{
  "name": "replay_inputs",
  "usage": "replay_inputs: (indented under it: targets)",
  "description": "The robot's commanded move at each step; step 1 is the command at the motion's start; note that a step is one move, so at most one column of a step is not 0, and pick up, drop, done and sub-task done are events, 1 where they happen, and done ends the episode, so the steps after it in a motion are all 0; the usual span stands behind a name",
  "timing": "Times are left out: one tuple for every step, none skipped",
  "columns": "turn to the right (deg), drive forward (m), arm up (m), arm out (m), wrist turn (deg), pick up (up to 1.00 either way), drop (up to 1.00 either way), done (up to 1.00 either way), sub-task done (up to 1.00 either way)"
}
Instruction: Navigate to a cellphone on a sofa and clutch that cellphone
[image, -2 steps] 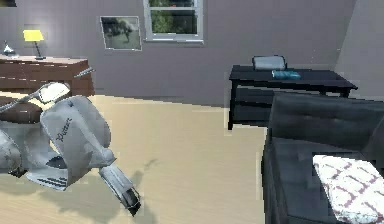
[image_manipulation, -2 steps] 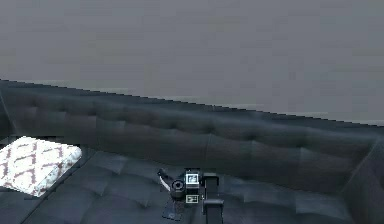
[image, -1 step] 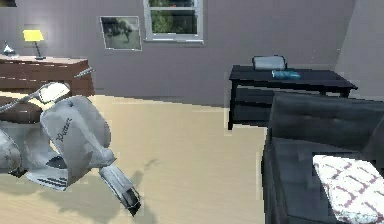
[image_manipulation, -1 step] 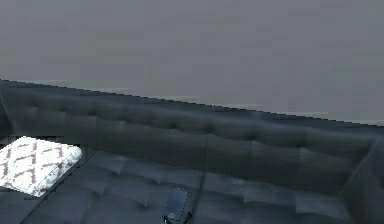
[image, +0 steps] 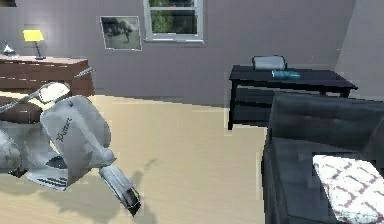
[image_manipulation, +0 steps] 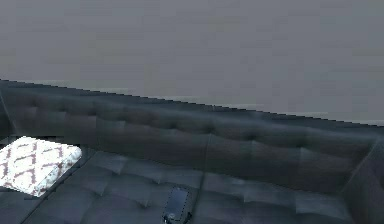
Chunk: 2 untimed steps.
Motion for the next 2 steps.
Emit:
replay_inputs:
  targets:
    - [0.0,0.0,0.1,0.0,0.0,0.0,0.0,0.0,0.0]
    - [0.0,0.0,0.0,0.0,0.0,0.0,0.0,1.0,0.0]
